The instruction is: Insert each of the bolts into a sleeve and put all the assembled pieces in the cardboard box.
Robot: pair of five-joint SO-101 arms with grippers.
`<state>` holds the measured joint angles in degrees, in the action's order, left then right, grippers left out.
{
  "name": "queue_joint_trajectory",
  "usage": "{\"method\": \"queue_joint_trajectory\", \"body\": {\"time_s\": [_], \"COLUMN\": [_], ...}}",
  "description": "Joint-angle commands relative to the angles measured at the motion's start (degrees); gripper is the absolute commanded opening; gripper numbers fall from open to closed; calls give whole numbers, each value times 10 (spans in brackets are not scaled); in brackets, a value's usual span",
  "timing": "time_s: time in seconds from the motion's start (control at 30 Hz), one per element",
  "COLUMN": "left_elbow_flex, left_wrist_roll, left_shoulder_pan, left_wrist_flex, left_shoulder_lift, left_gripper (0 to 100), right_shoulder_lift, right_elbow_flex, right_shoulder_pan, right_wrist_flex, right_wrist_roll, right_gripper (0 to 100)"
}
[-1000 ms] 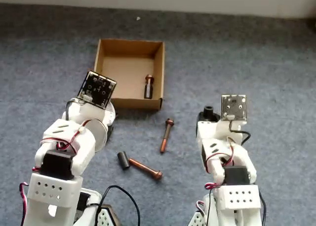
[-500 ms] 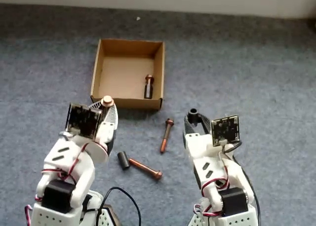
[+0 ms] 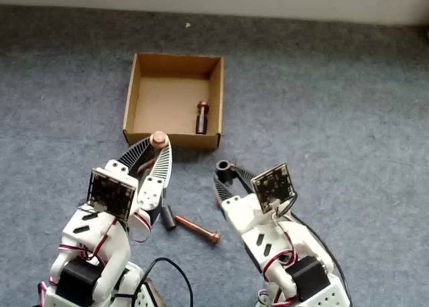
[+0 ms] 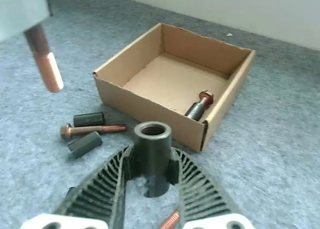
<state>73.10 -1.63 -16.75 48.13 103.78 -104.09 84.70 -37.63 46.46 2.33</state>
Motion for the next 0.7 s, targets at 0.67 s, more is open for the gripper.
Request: {"method": "queue_joint_trajectory", "body": {"time_s": [0.67], "left_elbow_flex": [-93], "left_wrist_roll": [-138], "left_shoulder_pan": [-95], "left_wrist_flex": [-41], "left_shoulder_lift": [3], "left_gripper": [6], "right_shoulder_lift": [-7], "right_elbow_flex": [1], "right_shoulder_pan": [-95], "right_wrist_flex": [-98], "right_wrist_roll": [52], "right_gripper": [6]}}
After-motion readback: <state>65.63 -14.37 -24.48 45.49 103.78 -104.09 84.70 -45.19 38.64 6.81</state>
